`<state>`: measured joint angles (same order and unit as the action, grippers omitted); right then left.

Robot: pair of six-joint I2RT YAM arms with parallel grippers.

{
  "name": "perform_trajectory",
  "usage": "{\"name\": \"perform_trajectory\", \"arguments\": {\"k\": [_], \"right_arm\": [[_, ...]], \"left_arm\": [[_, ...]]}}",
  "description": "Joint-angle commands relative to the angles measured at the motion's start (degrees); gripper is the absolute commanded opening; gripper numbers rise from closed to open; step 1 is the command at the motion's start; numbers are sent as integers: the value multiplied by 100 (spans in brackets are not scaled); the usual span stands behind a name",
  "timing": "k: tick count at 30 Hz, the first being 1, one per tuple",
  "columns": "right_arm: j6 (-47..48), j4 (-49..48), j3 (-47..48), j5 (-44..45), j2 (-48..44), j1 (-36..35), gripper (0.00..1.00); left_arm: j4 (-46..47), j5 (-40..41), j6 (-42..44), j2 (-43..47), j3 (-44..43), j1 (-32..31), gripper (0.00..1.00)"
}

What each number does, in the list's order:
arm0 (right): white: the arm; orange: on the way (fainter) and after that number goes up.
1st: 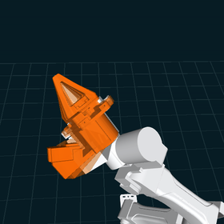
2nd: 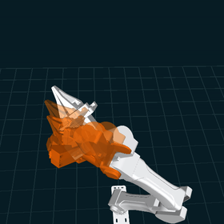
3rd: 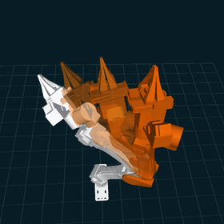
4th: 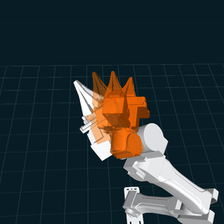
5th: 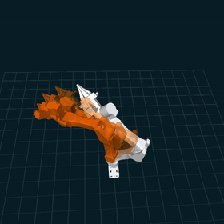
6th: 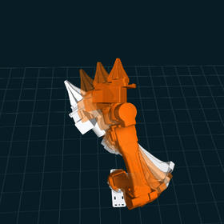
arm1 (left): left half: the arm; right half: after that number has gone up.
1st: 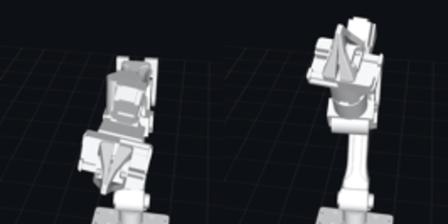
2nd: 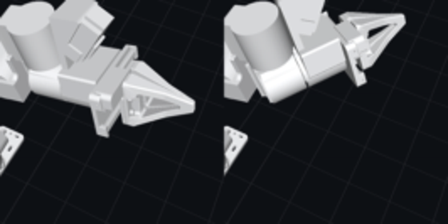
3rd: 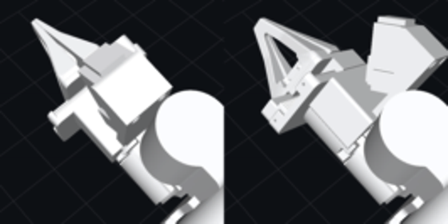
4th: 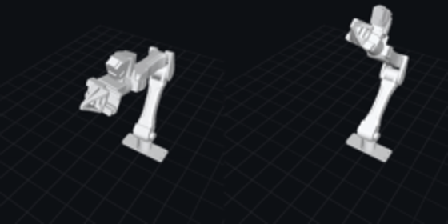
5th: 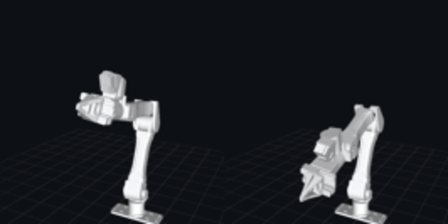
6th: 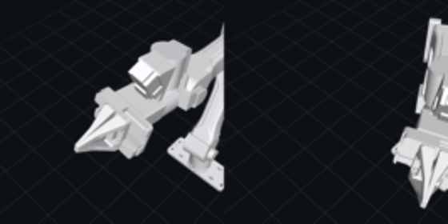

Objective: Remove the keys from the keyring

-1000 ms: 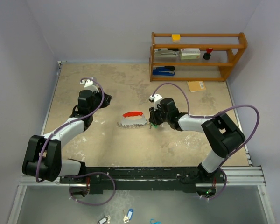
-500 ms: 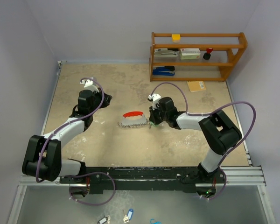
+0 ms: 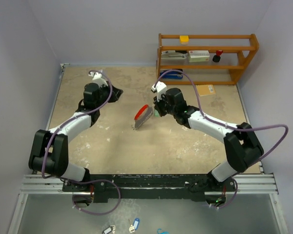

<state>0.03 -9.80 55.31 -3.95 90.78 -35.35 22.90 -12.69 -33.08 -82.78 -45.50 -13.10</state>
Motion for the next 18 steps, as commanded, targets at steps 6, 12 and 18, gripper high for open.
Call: {"name": "perform_trajectory", "arguments": {"k": [6, 12, 18], "right_arm": [[1229, 241, 860, 408, -842, -292, 0], [1725, 79, 857, 400, -1230, -448, 0], [2064, 173, 1036, -277, -1597, -472, 0]], "left_arm": [[182, -1687, 450, -369, -1325, -111, 0], [803, -2206, 37, -141, -1242, -131, 0], [1536, -2549, -410, -131, -1055, -165, 0]]}}
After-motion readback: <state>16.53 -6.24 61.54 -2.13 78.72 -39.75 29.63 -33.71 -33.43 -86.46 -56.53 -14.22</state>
